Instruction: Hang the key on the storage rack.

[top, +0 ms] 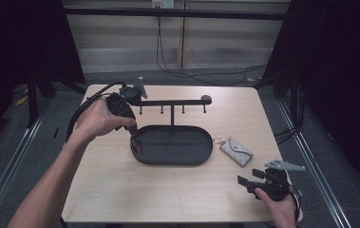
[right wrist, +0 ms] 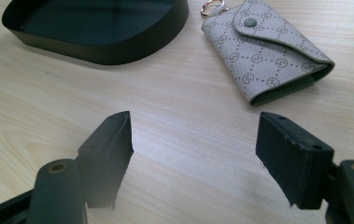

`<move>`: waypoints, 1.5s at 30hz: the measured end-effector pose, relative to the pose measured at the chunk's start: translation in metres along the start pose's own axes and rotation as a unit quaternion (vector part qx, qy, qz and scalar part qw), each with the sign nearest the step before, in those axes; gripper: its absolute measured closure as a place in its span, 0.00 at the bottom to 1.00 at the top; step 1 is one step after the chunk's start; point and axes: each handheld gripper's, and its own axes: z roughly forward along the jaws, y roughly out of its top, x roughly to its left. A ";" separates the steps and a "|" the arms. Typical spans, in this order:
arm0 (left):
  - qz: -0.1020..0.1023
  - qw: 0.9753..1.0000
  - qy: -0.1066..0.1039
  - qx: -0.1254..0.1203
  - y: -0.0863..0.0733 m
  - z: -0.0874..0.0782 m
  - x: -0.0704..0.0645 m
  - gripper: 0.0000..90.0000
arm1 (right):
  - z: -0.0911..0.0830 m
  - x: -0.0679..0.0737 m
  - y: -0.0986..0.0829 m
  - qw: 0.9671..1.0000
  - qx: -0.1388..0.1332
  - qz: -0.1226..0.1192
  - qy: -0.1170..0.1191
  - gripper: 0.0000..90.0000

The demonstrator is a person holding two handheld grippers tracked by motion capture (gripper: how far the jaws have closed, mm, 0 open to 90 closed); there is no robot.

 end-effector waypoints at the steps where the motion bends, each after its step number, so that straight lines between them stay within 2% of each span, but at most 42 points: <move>1: 0.000 1.000 0.000 0.000 0.000 0.000 0.000 0.79 | 0.000 0.000 0.000 1.000 0.000 0.000 0.000 0.30; 7: -0.016 1.000 -0.005 0.008 0.013 0.002 0.010 0.79 | 0.000 0.000 0.000 1.000 0.000 0.000 0.001 0.30; 10: -0.032 0.999 -0.006 0.009 0.018 0.004 0.015 0.79 | 0.000 0.000 0.000 1.000 0.000 0.000 0.003 0.30; 11: -0.032 0.999 -0.008 0.012 0.020 0.004 0.017 0.79 | 0.000 0.000 0.000 1.000 0.000 0.001 0.003 0.30; 16: -0.036 0.999 0.010 0.007 0.025 0.005 0.021 0.79 | 0.000 -0.001 0.000 1.000 -0.001 -0.001 0.005 0.30; 18: -0.039 0.999 0.008 0.014 0.027 0.007 0.021 0.79 | 0.000 -0.001 0.000 1.000 -0.001 0.000 0.005 0.30; 19: -0.039 0.999 0.014 0.014 0.029 0.006 0.022 0.79 | 0.000 -0.001 0.000 1.000 -0.001 0.000 0.005 0.30; 20: -0.038 0.999 0.009 0.016 0.032 0.008 0.024 0.79 | -0.001 0.000 0.000 1.000 -0.001 -0.001 0.005 0.30; 31: -0.047 0.999 0.010 0.021 0.045 0.017 0.025 0.79 | 0.000 0.000 0.000 1.000 0.002 -0.002 0.006 0.30; 32: -0.055 0.998 0.010 0.022 0.047 0.019 0.026 0.79 | 0.000 0.000 0.000 1.000 0.001 -0.004 0.007 0.30; 34: -0.053 0.998 0.007 0.024 0.048 0.020 0.028 0.79 | -0.001 0.000 0.000 1.000 0.001 -0.004 0.007 0.30; 36: -0.062 0.998 0.005 0.022 0.050 0.022 0.029 0.79 | 0.000 0.000 0.000 1.000 0.001 -0.005 0.008 0.30; 39: -0.064 0.998 0.009 0.022 0.051 0.023 0.031 0.79 | 0.000 0.000 0.000 1.000 0.001 -0.007 0.009 0.30; 40: -0.073 0.997 0.006 0.021 0.051 0.024 0.030 0.79 | 0.000 0.000 0.000 1.000 0.001 -0.007 0.009 0.30; 41: -0.067 0.998 0.004 0.019 0.051 0.023 0.032 0.78 | 0.000 0.001 0.000 1.000 0.001 -0.007 0.009 0.30; 44: -0.068 0.997 0.012 0.021 0.052 0.024 0.032 0.78 | -0.001 0.001 0.000 1.000 0.001 -0.007 0.009 0.30; 45: -0.067 0.997 0.009 0.022 0.052 0.023 0.032 0.78 | -0.001 0.001 0.000 1.000 0.001 -0.007 0.009 0.30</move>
